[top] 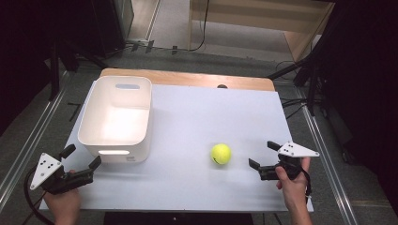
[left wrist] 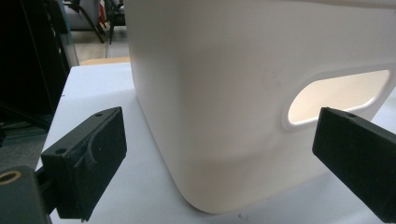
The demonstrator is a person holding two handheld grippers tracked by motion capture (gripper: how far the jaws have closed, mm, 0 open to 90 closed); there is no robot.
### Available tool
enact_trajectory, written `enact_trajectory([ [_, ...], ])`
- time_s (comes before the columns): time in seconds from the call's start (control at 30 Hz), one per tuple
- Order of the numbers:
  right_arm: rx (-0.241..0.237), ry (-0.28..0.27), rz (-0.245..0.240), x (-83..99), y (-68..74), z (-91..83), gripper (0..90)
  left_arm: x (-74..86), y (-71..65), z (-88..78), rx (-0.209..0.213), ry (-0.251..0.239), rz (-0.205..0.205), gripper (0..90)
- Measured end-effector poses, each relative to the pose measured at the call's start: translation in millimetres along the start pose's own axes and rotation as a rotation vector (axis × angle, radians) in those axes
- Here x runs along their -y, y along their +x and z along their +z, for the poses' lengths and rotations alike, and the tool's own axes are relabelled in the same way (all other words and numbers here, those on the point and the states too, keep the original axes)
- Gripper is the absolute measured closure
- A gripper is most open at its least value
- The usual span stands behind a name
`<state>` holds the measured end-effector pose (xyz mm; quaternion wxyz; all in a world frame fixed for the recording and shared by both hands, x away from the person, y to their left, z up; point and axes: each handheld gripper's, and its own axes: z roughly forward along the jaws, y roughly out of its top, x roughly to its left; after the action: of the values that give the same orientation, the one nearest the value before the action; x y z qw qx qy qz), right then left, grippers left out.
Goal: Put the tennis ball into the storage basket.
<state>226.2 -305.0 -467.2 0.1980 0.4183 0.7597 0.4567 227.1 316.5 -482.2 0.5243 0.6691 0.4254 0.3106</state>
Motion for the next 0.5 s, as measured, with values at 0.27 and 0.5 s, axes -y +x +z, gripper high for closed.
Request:
enact_trajectory([
  [0.27, -0.040, 0.038, -0.052, -13.3, 9.8, 12.8, 0.0, 0.0, -0.2, 0.3, 0.001, -0.001, -0.001, 2.9],
  [0.5, -0.071, 0.071, -0.079, -21.1, 17.6, 24.4, 0.0, 0.1, -0.1, 0.2, 0.003, -0.003, -0.003, 2.8],
])
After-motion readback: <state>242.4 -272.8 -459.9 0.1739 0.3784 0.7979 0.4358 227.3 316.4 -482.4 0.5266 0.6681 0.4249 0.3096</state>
